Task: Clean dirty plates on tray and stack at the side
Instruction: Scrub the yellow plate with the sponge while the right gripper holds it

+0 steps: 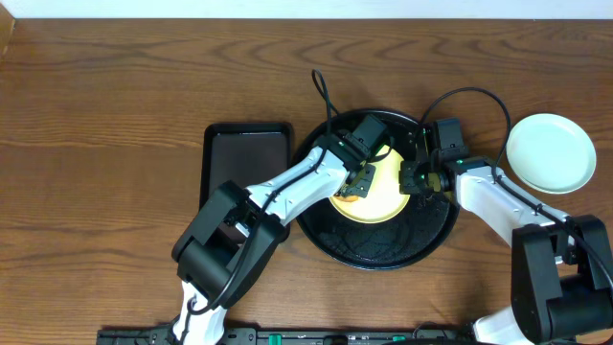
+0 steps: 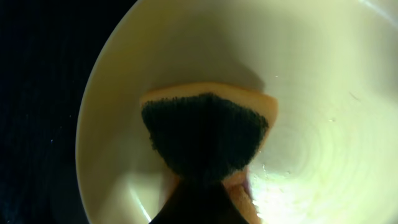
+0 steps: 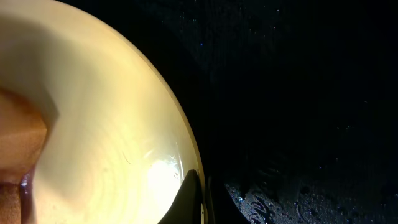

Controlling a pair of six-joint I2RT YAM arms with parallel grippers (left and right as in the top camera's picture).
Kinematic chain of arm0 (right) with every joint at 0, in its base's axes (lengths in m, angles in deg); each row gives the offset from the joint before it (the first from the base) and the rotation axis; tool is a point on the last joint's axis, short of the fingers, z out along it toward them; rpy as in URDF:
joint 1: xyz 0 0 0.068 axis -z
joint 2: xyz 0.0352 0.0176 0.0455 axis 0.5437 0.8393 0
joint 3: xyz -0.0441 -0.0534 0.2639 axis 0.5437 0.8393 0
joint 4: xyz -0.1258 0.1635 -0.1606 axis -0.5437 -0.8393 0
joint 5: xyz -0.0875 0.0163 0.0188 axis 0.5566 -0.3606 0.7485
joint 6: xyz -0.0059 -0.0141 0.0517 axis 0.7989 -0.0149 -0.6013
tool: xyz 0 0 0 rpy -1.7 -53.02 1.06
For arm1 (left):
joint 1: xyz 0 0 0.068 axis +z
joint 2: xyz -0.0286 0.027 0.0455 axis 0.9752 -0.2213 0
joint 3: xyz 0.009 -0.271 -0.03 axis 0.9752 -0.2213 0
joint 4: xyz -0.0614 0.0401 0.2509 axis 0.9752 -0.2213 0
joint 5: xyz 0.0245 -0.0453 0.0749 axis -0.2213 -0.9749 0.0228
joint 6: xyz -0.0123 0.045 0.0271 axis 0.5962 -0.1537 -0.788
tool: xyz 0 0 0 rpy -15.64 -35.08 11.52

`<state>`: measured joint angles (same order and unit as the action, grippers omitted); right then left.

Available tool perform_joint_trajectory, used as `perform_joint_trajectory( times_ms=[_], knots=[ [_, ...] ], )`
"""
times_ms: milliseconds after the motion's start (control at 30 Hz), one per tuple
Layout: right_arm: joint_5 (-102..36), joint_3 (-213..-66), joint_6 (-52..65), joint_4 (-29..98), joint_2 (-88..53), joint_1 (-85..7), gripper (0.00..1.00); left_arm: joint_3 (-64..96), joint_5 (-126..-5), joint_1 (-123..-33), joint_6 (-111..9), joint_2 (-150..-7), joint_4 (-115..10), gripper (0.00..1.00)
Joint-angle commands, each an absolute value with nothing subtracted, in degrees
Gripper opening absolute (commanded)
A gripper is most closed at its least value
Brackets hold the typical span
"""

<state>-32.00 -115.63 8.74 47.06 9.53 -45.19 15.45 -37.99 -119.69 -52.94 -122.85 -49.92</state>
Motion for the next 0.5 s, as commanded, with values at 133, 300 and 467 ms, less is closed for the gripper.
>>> perform_joint_trajectory(
  times_ms=[133,300,467],
  knots=[
    [-30.80,-115.26,8.74,46.60,11.12,-45.62,0.01,10.93,-36.27,-119.41,-48.94,-122.72,-48.78,0.08],
    [-30.80,-115.26,8.74,46.62,11.12,-45.67,0.01,10.42,-45.40,-119.43,-48.72,-124.12,-48.72,0.08],
    [-30.80,-115.26,8.76,46.58,11.12,-45.69,0.01,10.42,-54.49,-119.45,-48.72,-126.85,-47.25,0.08]
  ],
)
